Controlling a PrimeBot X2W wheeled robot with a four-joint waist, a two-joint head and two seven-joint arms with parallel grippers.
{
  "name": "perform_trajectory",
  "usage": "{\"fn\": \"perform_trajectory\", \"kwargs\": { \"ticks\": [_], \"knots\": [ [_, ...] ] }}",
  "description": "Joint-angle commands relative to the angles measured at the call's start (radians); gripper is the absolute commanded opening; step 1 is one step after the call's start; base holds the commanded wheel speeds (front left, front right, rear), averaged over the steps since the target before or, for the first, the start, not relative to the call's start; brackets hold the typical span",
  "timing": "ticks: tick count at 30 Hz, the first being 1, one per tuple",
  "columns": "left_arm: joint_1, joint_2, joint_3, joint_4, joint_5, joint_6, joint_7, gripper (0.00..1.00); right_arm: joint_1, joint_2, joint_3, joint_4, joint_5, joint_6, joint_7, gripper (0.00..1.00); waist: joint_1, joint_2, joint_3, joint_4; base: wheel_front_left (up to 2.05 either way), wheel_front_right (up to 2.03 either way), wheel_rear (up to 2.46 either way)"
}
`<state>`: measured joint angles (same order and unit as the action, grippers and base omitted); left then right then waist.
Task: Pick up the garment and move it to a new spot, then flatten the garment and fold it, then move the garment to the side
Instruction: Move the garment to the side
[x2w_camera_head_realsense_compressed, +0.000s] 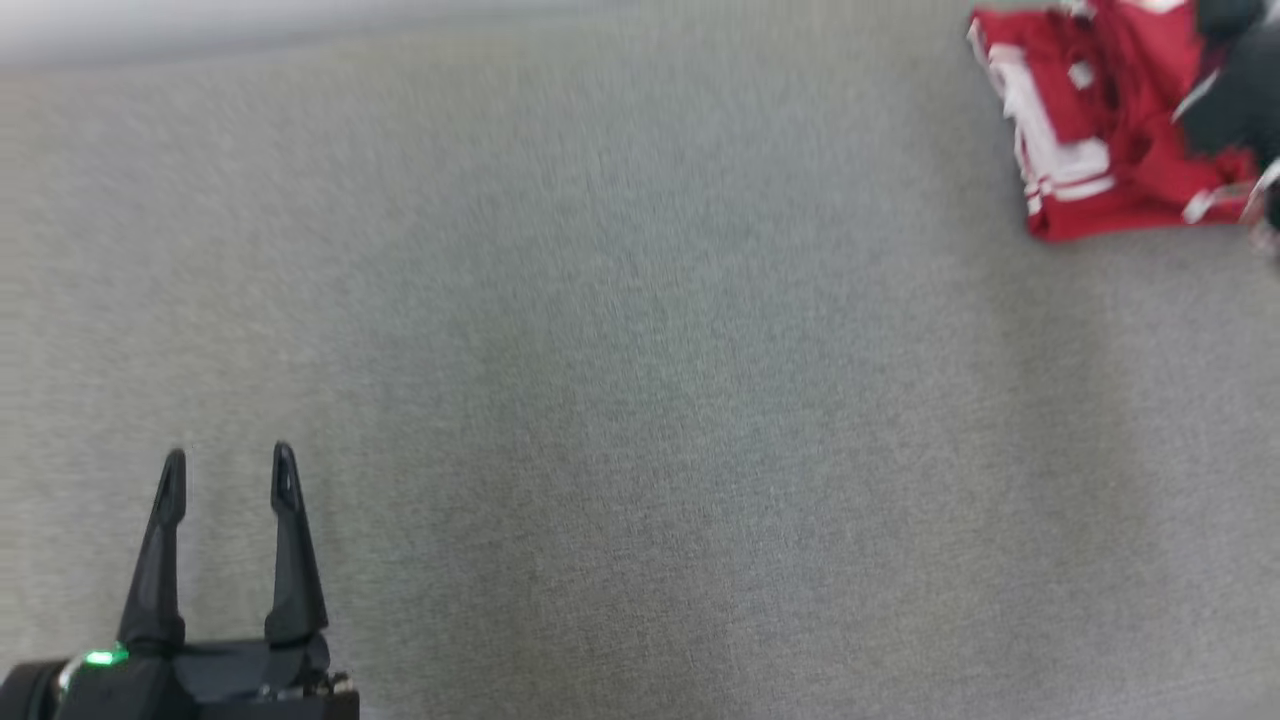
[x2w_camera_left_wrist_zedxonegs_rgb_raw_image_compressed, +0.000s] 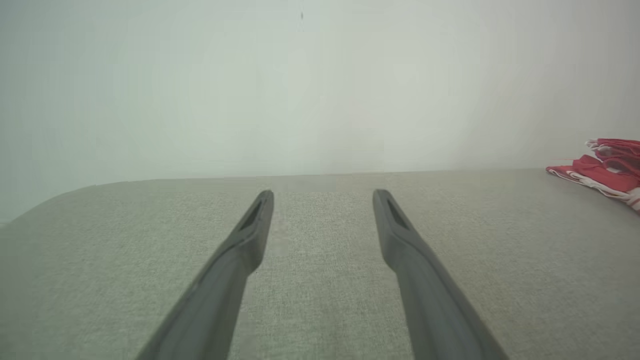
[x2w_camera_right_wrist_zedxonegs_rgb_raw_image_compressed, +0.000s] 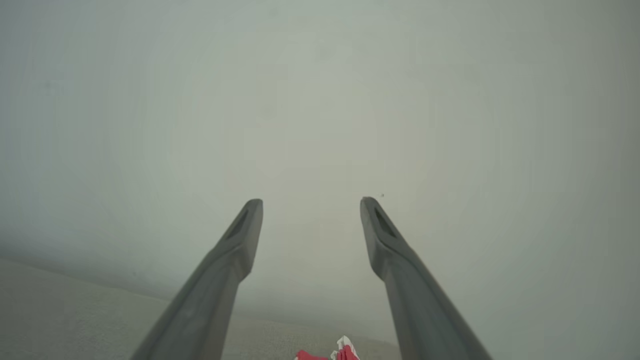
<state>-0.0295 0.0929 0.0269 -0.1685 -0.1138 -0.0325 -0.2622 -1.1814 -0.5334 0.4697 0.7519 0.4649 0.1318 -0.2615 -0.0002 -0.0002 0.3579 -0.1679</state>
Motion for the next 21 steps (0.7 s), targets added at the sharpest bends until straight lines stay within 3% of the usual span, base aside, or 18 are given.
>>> {"fn": "perform_trajectory", "kwargs": {
  "ticks": [1,11,21],
  "knots": [
    [0.032,-0.008,0.008,0.013,-0.011,0.000,-0.003,1.00,0.097,0.022,-0.045,-0.053,-0.024,-0.003,-0.004,1.00,0.0002,0.0002,-0.116,0.029,0.00,0.00,0.00],
    [0.084,-0.023,0.008,0.067,-0.017,-0.017,-0.003,1.00,0.500,0.137,-0.215,-0.248,-0.134,-0.003,-0.004,1.00,0.0002,0.0002,-0.216,0.099,0.00,0.00,0.00],
    [0.108,-0.031,0.003,0.112,-0.018,-0.035,-0.003,1.00,0.814,0.231,-0.357,-0.426,-0.167,-0.003,0.045,1.00,0.0002,0.0002,-0.283,0.172,0.00,0.00,0.00]
  ]
}}
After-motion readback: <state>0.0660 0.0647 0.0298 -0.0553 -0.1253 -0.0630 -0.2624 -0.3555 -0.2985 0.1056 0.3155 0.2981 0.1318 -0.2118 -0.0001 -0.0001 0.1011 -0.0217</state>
